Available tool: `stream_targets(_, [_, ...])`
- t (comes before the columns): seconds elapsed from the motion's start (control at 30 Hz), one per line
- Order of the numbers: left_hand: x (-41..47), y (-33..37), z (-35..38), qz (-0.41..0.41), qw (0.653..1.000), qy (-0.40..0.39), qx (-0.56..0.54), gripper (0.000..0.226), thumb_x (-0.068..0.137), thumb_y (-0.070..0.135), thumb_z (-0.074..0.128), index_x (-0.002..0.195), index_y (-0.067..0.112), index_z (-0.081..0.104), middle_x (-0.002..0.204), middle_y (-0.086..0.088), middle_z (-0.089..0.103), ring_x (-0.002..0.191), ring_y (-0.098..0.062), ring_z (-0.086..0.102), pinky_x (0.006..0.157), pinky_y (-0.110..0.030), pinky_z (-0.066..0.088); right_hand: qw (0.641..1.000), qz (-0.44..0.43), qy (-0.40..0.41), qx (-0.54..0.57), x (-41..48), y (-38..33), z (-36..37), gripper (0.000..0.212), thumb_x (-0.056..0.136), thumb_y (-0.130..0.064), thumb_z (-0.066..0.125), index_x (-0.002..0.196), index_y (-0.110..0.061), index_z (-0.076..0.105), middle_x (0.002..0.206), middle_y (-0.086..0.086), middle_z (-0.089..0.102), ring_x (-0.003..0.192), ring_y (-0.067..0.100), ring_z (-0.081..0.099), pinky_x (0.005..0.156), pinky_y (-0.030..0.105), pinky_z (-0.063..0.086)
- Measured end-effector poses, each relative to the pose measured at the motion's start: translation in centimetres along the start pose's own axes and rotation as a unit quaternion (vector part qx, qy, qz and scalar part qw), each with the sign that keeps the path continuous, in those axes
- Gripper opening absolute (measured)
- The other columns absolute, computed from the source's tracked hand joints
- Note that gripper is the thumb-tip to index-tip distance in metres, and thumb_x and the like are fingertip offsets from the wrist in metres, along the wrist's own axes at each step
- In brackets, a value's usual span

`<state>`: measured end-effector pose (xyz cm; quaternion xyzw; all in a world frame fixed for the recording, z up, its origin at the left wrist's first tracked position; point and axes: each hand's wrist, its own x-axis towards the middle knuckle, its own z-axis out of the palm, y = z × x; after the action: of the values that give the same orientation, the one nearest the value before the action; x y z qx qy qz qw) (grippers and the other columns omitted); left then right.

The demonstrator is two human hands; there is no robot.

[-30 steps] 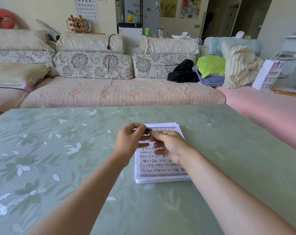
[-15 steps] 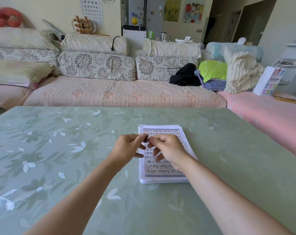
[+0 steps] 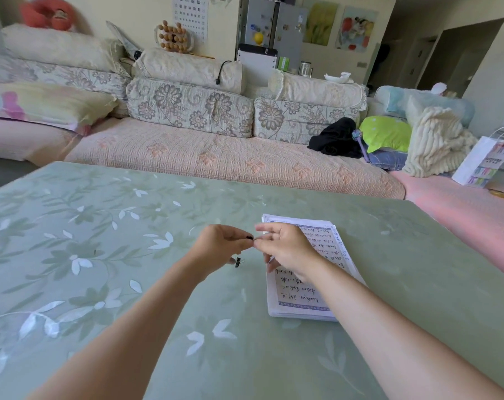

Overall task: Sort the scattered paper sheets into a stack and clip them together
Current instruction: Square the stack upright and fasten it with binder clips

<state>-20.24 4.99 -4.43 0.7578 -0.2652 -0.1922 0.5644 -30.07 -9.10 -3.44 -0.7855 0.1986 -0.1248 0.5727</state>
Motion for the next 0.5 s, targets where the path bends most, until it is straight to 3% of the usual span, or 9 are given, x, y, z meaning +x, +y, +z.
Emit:
stream_targets(0.07, [0.6, -1.4, 0.0, -0.006, 1.000, -0.010, 0.029, 0.012, 0.084, 0.018, 0.074, 0.096, 0.019, 0.076, 0.076, 0.003, 0.070, 0.066, -0.009, 0.060, 0.060, -0.020, 0.055, 0.996, 0.009, -0.025, -0.081, 0.9, 0.5, 0.1, 0.023, 0.086, -0.014, 0.072, 0.109, -0.015, 0.074, 0.066, -0.011, 0.068, 0.049, 0.018, 0.057, 0.049, 0.025, 0.048])
stream_targets(0.13, [1.2, -2.7, 0.3, 0.016, 0.997, 0.006, 0.081, 0.024, 0.086, 0.020, 0.072, 0.109, 0.018, 0.069, 0.091, 0.004, 0.069, 0.069, -0.009, 0.059, 0.063, -0.020, 0.051, 0.985, 0.012, -0.026, -0.172, 1.6, 1.0, 0.3, 0.020, 0.085, -0.021, 0.072, 0.105, -0.022, 0.077, 0.074, -0.013, 0.071, 0.048, 0.013, 0.061, 0.048, 0.020, 0.045])
stream_targets(0.23, [1.7, -3.8, 1.3, 0.062, 0.986, 0.029, 0.154, 0.039, 0.086, 0.023, 0.071, 0.123, 0.018, 0.056, 0.111, 0.006, 0.061, 0.088, -0.011, 0.055, 0.078, -0.022, 0.044, 0.967, -0.002, 0.028, -0.252, 2.5, 1.5, 0.4, 0.025, 0.092, -0.026, 0.061, 0.114, -0.028, 0.073, 0.094, -0.014, 0.067, 0.069, -0.001, 0.062, 0.056, 0.014, 0.043])
stream_targets(0.33, [1.6, -4.5, 1.7, 0.085, 0.974, -0.018, 0.211, 0.034, 0.087, 0.022, 0.069, 0.120, 0.022, 0.060, 0.115, 0.010, 0.063, 0.093, -0.008, 0.053, 0.084, -0.022, 0.044, 0.958, -0.007, 0.060, -0.279, 3.7, 1.9, 0.9, 0.027, 0.095, -0.026, 0.054, 0.116, -0.033, 0.069, 0.107, -0.015, 0.067, 0.100, 0.009, 0.062, 0.078, 0.022, 0.043])
stream_targets(0.5, [1.3, -5.4, -0.5, 0.111, 0.928, -0.070, 0.349, 0.023, 0.089, 0.012, 0.056, 0.104, 0.019, 0.072, 0.105, -0.003, 0.063, 0.101, -0.019, 0.058, 0.083, -0.028, 0.048, 0.931, -0.017, 0.055, -0.360, 5.5, 1.9, 3.9, 0.020, 0.085, -0.039, 0.064, 0.104, -0.035, 0.071, 0.100, -0.019, 0.070, 0.097, 0.008, 0.064, 0.077, 0.024, 0.044])
